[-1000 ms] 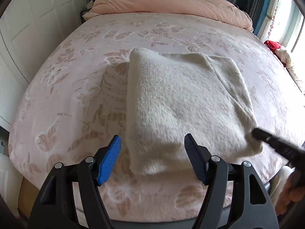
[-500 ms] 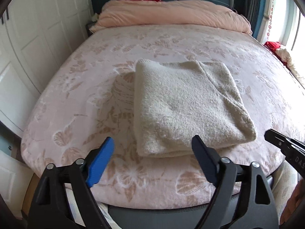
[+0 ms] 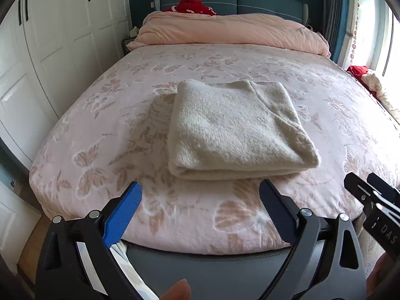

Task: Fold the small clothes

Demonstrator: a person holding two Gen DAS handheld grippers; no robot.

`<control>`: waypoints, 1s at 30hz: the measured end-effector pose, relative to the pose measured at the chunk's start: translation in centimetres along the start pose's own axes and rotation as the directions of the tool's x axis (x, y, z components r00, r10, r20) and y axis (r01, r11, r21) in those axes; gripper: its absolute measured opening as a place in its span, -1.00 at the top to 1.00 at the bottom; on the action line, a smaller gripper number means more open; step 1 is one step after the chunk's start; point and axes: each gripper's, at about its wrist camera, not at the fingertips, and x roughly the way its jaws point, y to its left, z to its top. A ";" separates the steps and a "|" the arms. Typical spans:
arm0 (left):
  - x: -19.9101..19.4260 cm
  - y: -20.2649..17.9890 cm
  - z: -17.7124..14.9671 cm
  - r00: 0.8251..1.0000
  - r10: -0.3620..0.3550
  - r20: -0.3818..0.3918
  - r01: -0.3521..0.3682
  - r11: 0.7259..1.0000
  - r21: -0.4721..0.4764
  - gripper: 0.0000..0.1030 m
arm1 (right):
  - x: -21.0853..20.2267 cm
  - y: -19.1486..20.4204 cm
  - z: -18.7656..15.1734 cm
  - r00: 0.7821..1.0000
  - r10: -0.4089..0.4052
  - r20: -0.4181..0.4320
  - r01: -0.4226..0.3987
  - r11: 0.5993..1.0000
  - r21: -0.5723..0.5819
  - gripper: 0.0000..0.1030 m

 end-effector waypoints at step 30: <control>-0.5 -1.7 -1.5 0.999 0.036 0.023 -0.037 0.999 0.039 -0.79 | -0.5 2.7 -1.6 1.000 -0.014 0.014 0.015 0.998 -0.069 -0.50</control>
